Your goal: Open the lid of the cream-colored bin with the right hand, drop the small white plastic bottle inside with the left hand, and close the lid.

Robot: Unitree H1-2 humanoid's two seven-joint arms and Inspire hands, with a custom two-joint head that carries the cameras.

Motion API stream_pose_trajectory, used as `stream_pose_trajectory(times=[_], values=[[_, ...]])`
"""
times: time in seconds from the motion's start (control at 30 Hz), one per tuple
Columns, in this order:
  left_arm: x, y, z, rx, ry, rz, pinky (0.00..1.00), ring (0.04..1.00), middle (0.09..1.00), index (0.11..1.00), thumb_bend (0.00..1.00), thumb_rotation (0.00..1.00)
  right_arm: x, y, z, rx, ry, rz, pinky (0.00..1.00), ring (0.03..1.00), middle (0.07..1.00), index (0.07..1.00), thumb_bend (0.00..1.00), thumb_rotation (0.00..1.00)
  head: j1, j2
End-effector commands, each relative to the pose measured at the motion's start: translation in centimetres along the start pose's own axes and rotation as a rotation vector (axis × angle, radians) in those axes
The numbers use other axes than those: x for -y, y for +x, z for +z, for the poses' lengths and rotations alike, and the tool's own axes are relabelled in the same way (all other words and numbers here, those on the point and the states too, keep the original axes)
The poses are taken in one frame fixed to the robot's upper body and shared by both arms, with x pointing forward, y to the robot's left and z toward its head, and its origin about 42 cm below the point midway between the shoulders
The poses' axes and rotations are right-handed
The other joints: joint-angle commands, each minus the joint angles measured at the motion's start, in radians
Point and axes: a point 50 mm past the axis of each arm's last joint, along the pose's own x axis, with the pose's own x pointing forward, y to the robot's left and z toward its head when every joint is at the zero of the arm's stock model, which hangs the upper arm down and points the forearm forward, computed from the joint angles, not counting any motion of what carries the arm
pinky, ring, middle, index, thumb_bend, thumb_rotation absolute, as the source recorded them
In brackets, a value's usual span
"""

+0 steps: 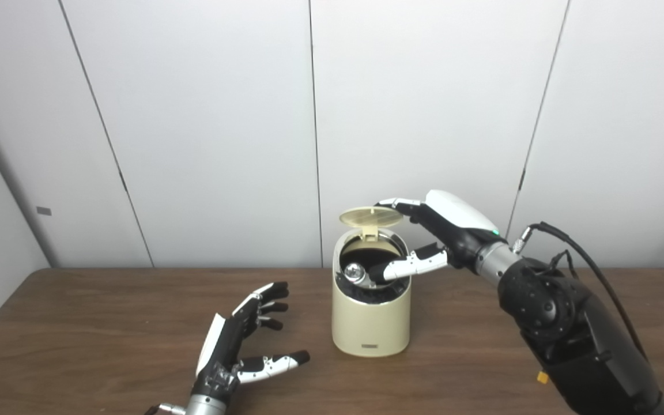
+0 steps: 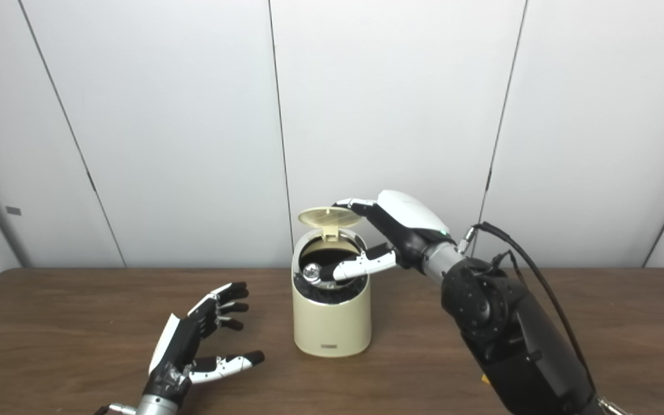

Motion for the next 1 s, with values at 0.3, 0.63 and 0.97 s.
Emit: stream_pose_trajectory(times=[0.3,0.63,0.97], values=[[0.5,0.4,0.3,0.021,-0.027,0.028,0.64,0.759,0.815,0.841,0.82,0.05,2.2,-1.5,2.0,0.175,-0.105,-0.143,0.87,0.920,0.763,0.721,0.77,0.57,0.002,0.010],[0.5,0.5,0.5,0.024,-0.033,0.035,0.63,0.767,0.815,0.813,0.82,0.05,1.8,-2.2,2.4,0.182,-0.214,-0.093,0.94,0.912,0.744,0.729,0.75,0.41,0.009,0.024],[0.5,0.6,0.5,0.014,-0.027,0.040,0.64,0.759,0.811,0.826,0.84,0.08,1.3,-2.1,2.0,0.202,-0.249,-0.030,0.96,0.910,0.741,0.737,0.76,0.44,0.017,0.040]])
